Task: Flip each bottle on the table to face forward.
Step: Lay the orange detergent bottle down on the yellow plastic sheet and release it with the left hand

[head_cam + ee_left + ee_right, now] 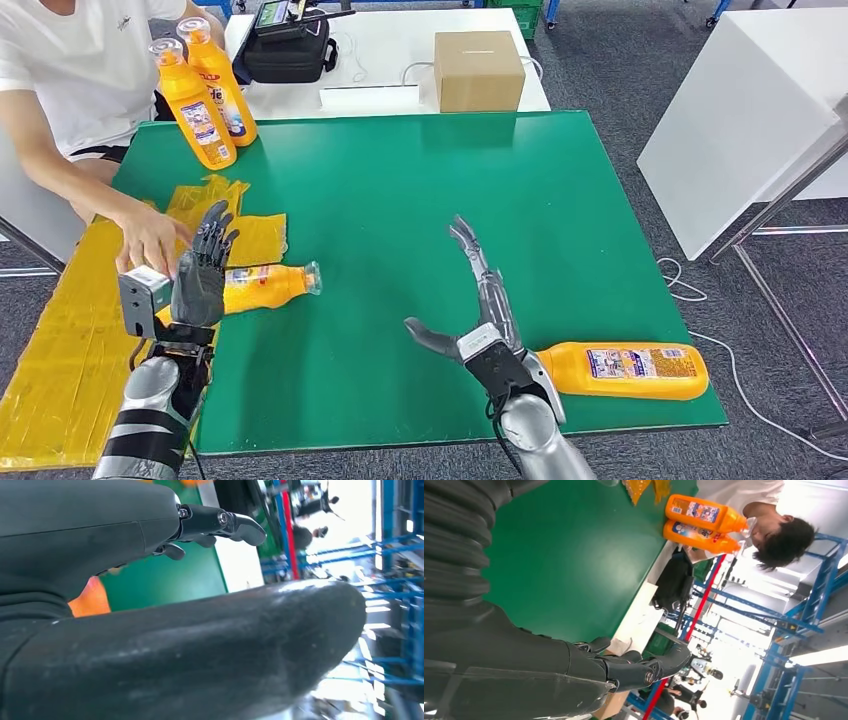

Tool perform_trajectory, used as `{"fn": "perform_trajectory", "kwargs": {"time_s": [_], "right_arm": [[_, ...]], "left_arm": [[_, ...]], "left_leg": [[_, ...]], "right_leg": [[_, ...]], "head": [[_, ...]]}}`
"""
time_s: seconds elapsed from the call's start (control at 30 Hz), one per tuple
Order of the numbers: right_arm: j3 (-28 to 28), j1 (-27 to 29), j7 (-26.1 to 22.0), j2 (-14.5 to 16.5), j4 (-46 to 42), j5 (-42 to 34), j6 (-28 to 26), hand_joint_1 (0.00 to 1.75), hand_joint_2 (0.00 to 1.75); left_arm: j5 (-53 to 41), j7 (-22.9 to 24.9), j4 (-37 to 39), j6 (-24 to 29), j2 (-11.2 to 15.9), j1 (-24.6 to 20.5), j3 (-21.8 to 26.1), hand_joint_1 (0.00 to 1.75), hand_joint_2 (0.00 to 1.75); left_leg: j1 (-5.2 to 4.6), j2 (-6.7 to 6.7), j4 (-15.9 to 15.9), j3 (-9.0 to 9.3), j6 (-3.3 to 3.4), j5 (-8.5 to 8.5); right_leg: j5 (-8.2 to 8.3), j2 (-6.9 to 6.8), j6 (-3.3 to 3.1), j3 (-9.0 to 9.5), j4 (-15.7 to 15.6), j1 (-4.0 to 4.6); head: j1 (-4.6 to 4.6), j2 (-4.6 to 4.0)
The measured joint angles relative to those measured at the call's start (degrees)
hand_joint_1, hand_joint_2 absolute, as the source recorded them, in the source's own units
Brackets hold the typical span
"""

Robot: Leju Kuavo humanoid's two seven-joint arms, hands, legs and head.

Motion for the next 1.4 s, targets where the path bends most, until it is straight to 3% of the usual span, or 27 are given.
{"fn": "perform_trajectory", "kwargs": {"time_s": [0.03, 0.5, 0.97, 1.07, 1.2, 1.4], "right_arm": [[-0.3, 0.3, 0.0, 0.0, -0.1, 0.0, 0.0, 0.0, 1.75], [-3.0, 3.2, 1.3, -0.2, -2.2, 3.2, 0.9, 0.0, 1.75], [-3.2, 6.5, 5.0, -5.6, -4.4, 14.0, 1.3, 0.0, 1.75], [-3.1, 7.6, 7.7, -8.9, -4.7, 20.7, 2.0, 0.0, 1.75], [-3.0, 9.7, 11.2, -17.1, -4.9, 28.2, 3.7, 0.0, 1.75], [-6.4, 12.0, 11.8, -30.4, -6.9, 27.5, 7.4, 0.0, 1.75]], "left_arm": [[1.2, 0.5, -1.2, -0.8, -0.2, 0.6, -0.2, 0.0, 1.75], [3.5, 2.6, -9.9, -1.7, -1.0, 4.9, -5.0, 0.0, 1.75], [5.1, 2.7, -13.0, -2.2, -1.0, 8.4, -5.2, 0.0, 1.75], [5.6, 2.7, -13.2, -2.7, -1.0, 9.0, -5.2, 0.0, 1.75], [5.8, 2.6, -13.2, -3.0, -1.0, 9.5, -5.0, 0.0, 1.75], [5.7, 2.2, -12.9, -3.0, -0.9, 9.8, -4.3, 0.0, 1.75]], "left_leg": [[0.0, 0.0, 0.0, 0.0, 0.0, 0.0], [0.0, -0.01, 0.0, 0.01, 0.0, -0.01], [-0.01, -0.02, 0.0, 0.02, 0.01, -0.02], [-0.01, -0.03, 0.0, 0.01, 0.01, -0.02], [-0.11, -0.08, 0.0, -0.01, 0.03, -0.03], [-0.24, -0.02, 0.0, -0.01, 0.09, -0.07]], "right_leg": [[0.0, 0.0, 0.0, 0.0, 0.0, 0.0], [0.0, 0.0, 0.0, 0.01, 0.0, 0.0], [0.0, -0.01, 0.0, 0.02, 0.0, 0.0], [0.0, -0.02, 0.0, 0.03, 0.0, -0.01], [0.0, -0.05, 0.0, 0.03, -0.1, -0.12], [0.02, -0.05, 0.04, 0.03, -0.1, -0.24]], "head": [[0.0, 0.0], [-0.02, 0.0], [-0.02, 0.0], [-0.01, 0.0], [-0.02, 0.0], [-0.03, 0.0]]}}
